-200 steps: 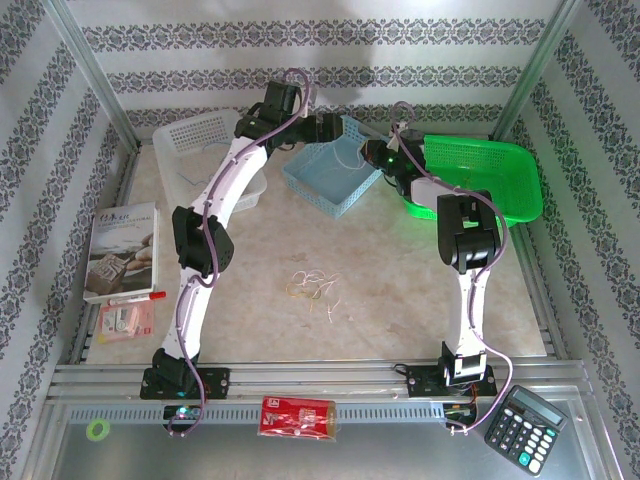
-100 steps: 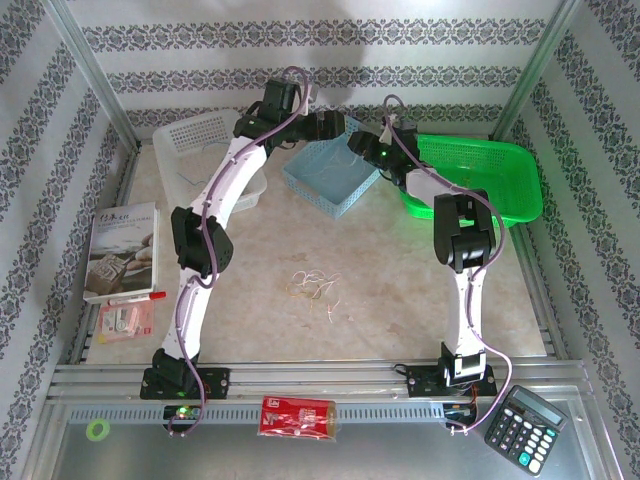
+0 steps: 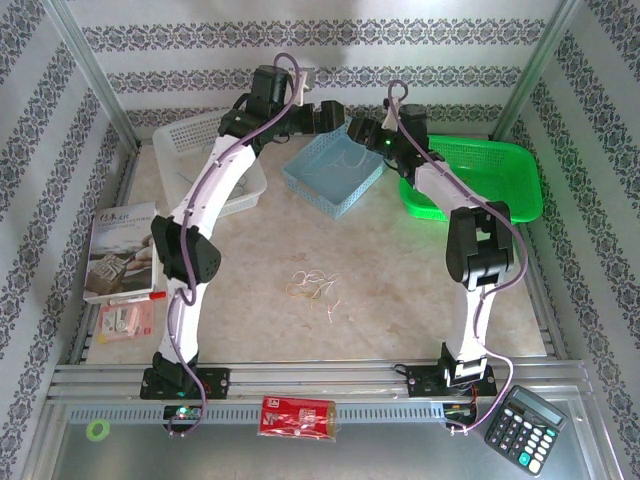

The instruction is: Untangle the cables

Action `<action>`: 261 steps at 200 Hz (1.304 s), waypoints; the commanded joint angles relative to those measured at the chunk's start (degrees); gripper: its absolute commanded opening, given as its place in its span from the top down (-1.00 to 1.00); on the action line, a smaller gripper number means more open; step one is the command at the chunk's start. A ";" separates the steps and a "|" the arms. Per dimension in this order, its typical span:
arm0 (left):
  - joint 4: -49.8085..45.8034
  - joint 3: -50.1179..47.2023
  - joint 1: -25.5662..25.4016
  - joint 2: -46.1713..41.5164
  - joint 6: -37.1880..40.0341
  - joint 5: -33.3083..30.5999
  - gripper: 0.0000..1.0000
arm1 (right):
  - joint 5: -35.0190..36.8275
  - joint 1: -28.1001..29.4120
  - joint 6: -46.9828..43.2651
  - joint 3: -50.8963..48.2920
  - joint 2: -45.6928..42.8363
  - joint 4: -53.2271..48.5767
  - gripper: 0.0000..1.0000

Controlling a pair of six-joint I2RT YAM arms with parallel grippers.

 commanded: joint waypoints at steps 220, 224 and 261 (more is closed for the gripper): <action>30.97 -81.47 -0.10 -51.99 -12.58 -6.22 -1.00 | 13.57 26.02 -11.96 -44.82 -36.07 -13.65 -0.15; 31.28 -82.44 -0.11 -52.52 -12.92 -6.25 -0.99 | 14.20 27.11 -12.39 -44.86 -36.12 -14.26 -0.15; 32.04 -90.89 -0.17 -56.42 -14.68 -7.31 -0.99 | 19.38 35.53 -12.77 -45.75 -36.48 -18.83 -0.07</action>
